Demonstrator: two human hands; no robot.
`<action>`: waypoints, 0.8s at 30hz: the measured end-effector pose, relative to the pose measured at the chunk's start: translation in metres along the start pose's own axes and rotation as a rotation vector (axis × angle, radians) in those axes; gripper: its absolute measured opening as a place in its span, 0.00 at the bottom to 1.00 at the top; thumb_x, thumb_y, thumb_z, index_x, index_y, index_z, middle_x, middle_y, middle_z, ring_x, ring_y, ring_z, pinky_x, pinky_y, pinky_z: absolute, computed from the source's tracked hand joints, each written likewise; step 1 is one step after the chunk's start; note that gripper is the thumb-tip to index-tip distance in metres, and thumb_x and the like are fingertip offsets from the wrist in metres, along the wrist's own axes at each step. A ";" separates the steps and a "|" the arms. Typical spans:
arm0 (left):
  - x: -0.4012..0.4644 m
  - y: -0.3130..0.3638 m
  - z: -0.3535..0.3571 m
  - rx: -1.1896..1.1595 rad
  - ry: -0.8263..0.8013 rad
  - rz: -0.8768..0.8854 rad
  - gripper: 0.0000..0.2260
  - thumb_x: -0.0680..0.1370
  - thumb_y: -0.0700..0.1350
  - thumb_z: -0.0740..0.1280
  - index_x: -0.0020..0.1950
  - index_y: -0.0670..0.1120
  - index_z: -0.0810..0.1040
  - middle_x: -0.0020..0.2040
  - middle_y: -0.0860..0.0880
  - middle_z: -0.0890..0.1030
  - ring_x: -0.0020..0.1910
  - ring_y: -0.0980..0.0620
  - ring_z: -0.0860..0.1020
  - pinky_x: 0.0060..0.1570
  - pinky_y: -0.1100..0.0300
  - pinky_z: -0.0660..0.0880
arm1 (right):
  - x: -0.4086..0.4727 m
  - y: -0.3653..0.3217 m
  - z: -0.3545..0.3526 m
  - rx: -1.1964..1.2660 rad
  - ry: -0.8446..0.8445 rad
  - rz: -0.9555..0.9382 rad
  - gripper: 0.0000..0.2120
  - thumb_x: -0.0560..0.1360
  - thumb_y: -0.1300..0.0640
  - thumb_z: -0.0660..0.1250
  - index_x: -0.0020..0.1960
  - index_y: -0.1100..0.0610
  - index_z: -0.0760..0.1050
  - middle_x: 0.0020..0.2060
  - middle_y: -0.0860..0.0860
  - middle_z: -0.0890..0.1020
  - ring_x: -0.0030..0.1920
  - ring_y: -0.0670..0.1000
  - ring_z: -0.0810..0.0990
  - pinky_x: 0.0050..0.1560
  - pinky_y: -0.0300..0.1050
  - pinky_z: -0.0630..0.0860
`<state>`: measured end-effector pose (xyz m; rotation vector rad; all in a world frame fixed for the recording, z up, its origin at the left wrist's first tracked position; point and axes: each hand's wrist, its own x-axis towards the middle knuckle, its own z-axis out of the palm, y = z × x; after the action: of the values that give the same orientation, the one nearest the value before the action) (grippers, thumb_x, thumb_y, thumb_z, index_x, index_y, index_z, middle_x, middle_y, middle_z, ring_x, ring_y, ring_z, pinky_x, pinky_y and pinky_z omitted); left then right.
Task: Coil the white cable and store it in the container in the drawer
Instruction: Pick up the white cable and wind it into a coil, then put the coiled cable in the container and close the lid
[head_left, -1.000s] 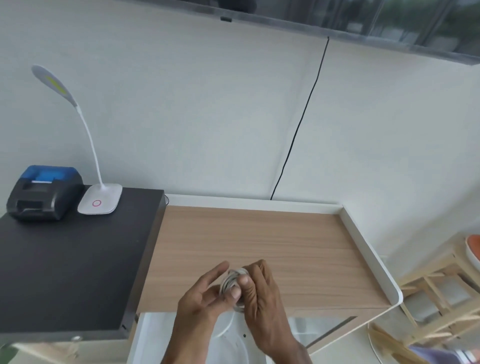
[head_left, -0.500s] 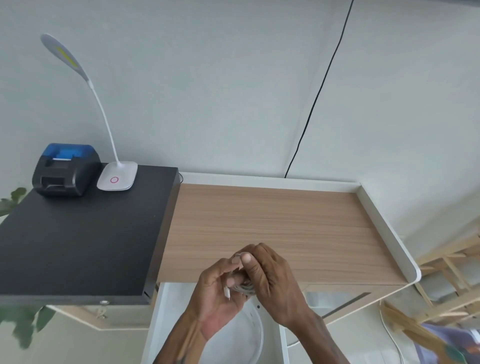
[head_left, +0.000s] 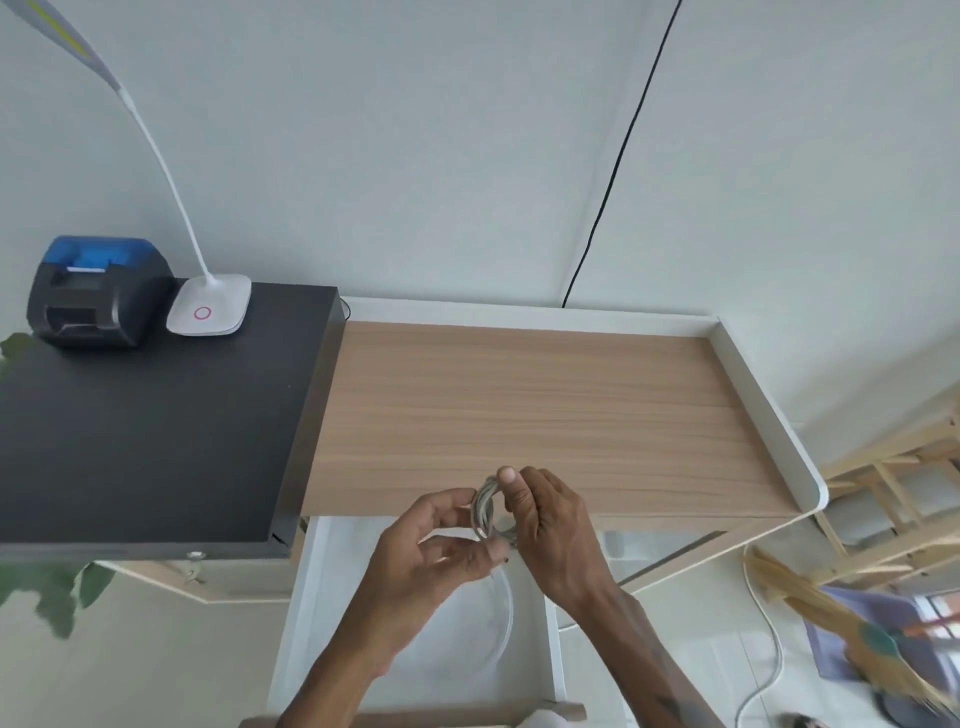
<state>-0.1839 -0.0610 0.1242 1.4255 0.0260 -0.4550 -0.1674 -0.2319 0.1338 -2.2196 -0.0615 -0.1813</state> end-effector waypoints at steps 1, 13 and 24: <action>0.000 -0.007 0.003 0.056 0.052 -0.014 0.18 0.69 0.49 0.81 0.58 0.56 0.83 0.52 0.51 0.86 0.48 0.48 0.87 0.50 0.55 0.84 | -0.003 0.005 0.007 0.000 -0.027 0.035 0.20 0.83 0.51 0.57 0.37 0.62 0.73 0.31 0.54 0.74 0.36 0.58 0.73 0.39 0.51 0.72; -0.005 -0.141 -0.027 0.136 0.395 -0.490 0.10 0.75 0.37 0.75 0.56 0.38 0.85 0.46 0.40 0.88 0.41 0.47 0.88 0.46 0.55 0.85 | -0.087 0.105 0.112 0.115 -0.459 0.750 0.13 0.81 0.54 0.63 0.60 0.61 0.69 0.50 0.60 0.83 0.41 0.60 0.84 0.48 0.60 0.81; 0.057 -0.164 -0.072 0.376 0.772 -0.545 0.12 0.79 0.50 0.68 0.57 0.44 0.82 0.55 0.45 0.83 0.51 0.46 0.80 0.46 0.60 0.75 | -0.054 0.159 0.195 -0.205 -0.442 0.790 0.14 0.81 0.60 0.59 0.65 0.60 0.73 0.60 0.62 0.75 0.48 0.59 0.76 0.44 0.46 0.71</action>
<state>-0.1662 -0.0206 -0.0584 1.8948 1.0139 -0.3307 -0.1819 -0.1737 -0.1162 -2.2720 0.6059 0.7609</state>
